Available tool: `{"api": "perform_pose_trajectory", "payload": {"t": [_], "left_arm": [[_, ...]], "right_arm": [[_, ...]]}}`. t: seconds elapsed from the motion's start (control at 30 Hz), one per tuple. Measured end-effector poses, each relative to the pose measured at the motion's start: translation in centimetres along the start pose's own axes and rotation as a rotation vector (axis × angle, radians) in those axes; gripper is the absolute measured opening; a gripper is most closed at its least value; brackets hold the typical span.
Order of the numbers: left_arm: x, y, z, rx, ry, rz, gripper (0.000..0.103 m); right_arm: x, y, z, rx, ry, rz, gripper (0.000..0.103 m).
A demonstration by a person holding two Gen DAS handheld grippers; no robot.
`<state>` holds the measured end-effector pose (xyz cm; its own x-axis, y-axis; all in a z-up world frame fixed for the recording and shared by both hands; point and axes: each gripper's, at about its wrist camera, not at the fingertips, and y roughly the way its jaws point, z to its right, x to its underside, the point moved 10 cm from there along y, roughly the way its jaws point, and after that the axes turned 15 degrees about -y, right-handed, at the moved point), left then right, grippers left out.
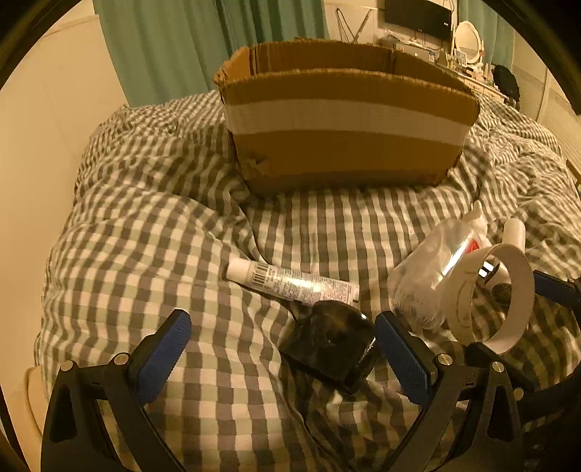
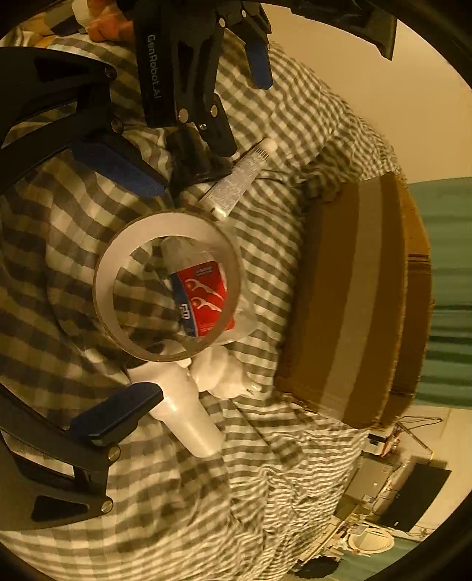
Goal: Organize objects
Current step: 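Grasp the black sunglasses with the left tool while the right tool grasps the white tape roll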
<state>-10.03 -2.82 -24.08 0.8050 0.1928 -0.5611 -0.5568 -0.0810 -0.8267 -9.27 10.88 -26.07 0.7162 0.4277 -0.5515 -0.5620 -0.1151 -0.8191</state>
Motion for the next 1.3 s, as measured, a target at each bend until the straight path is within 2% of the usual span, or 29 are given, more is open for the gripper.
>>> {"api": "perform_pose_trajectory", "payload": {"t": [0.03,0.07,0.1,0.3,0.47,0.53,0.67,0.8,0.87,1.03,1.07,1.1,1.3], "left_arm": [[0.1,0.2,0.0,0.001,-0.001,-0.004,0.103],[0.2,0.3,0.1,0.003,-0.003,-0.009,0.103],[0.3,0.4,0.2,0.005,-0.002,-0.013,0.103],[0.9,0.8,1.2,0.036,0.018,-0.032,0.103],[2.3,2.3,2.1,0.059,0.039,-0.101,0.103],[2.8,3.1,2.4,0.062,0.043,-0.128,0.103],[2.9,3.9,3.0,0.055,0.061,-0.132,0.100],[3.6,5.1,3.9,0.056,0.089,-0.173,0.087],[3.7,5.3,4.1,0.051,0.106,-0.175,0.076],[3.4,5.2,4.2,0.059,0.102,-0.166,0.073],[3.3,5.1,4.3,0.059,0.102,-0.162,0.070],[3.2,4.8,4.3,0.065,0.103,-0.153,0.060],[2.1,3.5,4.5,0.073,0.099,-0.113,0.058]], "right_arm": [[0.1,0.2,-0.1,-0.005,-0.003,-0.004,0.096],[0.0,0.3,-0.2,-0.011,-0.007,-0.008,0.087],[0.0,0.6,-0.3,-0.019,-0.010,-0.015,0.085],[-0.7,-0.7,0.7,0.019,0.003,0.015,0.085],[-0.9,-2.1,3.4,0.088,0.034,0.021,0.085],[-1.0,-2.5,4.1,0.092,0.051,0.030,0.085],[-1.1,-2.6,4.5,0.095,0.057,0.033,0.085],[-1.0,-2.4,4.3,0.096,0.051,0.028,0.085],[-1.0,-2.4,4.3,0.096,0.052,0.029,0.085],[-1.0,-2.4,4.2,0.093,0.053,0.029,0.085],[-1.1,-2.4,4.3,0.094,0.053,0.029,0.085],[-1.1,-2.4,4.3,0.094,0.053,0.030,0.085],[-1.3,-2.7,4.3,0.095,0.054,0.040,0.085]]}}
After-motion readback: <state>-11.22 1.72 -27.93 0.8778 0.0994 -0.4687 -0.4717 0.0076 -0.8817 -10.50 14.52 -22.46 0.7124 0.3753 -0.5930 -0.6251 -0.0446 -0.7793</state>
